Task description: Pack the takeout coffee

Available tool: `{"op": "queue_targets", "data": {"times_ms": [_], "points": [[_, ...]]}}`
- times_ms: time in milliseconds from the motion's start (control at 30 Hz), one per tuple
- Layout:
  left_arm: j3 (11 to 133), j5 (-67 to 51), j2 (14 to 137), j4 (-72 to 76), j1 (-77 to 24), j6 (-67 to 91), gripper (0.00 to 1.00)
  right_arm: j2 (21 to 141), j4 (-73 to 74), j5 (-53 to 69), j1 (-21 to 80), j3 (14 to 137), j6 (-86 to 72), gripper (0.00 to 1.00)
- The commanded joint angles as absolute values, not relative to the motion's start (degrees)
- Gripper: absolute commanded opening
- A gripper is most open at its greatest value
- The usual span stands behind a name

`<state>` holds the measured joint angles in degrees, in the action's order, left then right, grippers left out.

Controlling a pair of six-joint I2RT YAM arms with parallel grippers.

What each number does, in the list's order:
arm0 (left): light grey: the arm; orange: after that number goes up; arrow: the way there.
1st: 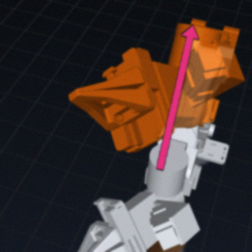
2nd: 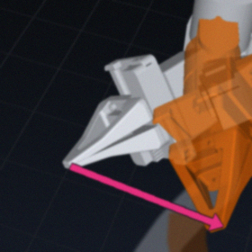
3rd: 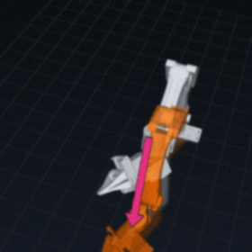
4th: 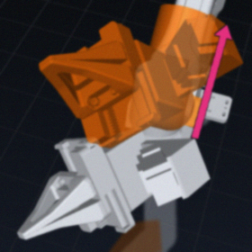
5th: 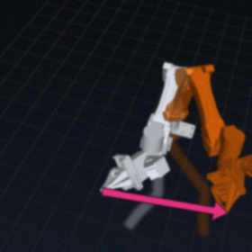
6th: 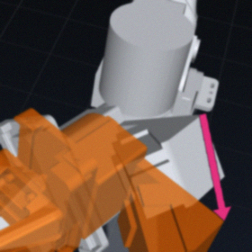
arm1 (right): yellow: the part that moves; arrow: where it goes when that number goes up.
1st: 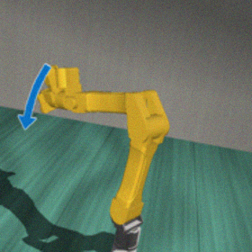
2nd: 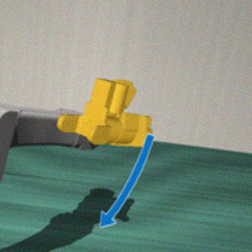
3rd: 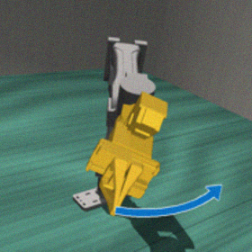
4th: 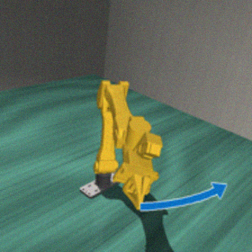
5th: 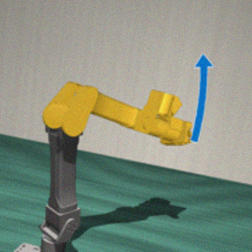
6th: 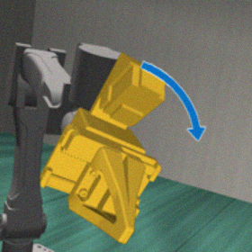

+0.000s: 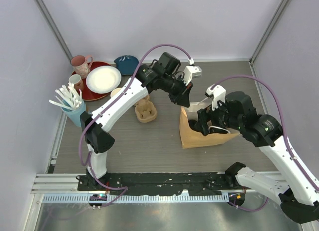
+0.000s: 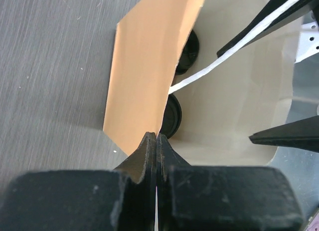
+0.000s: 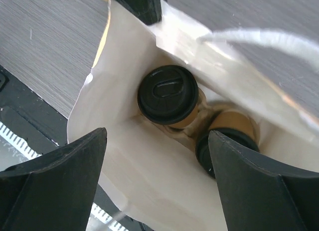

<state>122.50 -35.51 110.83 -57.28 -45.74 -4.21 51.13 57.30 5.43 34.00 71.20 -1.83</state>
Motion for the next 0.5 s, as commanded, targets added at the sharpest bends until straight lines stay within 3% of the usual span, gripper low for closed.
{"op": "queue_targets", "data": {"times_ms": [0, 467], "points": [[120.94, -35.86, 109.16, -55.81, -45.44, -2.29, 0.0, 49.05, 52.91, 5.18, 33.93, 66.89, -3.07, 0.89], [121.99, -34.54, 109.69, -55.55, -45.35, -1.76, 0.0, 47.12, 52.38, 8.09, 33.93, 65.91, -3.69, 0.88]]}}
